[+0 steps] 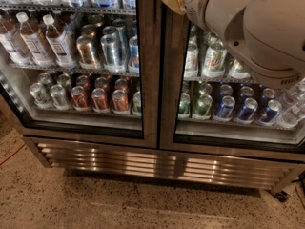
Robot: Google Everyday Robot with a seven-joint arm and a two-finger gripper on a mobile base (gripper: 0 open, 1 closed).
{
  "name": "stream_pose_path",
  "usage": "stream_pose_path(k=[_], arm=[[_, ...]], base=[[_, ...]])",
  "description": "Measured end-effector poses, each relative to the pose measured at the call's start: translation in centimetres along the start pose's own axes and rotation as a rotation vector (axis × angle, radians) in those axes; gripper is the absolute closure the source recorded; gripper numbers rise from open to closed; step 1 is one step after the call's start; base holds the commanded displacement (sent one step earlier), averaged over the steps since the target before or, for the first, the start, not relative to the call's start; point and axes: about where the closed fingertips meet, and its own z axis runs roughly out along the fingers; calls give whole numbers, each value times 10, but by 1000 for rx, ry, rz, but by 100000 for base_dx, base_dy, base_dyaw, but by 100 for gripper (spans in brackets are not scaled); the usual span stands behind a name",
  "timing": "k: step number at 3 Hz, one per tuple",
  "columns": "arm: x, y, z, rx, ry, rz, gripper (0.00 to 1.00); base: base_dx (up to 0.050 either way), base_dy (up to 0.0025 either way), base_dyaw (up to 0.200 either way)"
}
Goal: Open right fridge door
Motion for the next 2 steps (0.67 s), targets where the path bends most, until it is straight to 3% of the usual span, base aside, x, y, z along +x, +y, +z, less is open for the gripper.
stream_pose_path(k=[1, 2], arm=[[-6, 6, 9, -10, -15, 13, 45], [-6, 12, 15, -21, -17, 25, 65]], base=[[0, 0, 0], [0, 0, 0]])
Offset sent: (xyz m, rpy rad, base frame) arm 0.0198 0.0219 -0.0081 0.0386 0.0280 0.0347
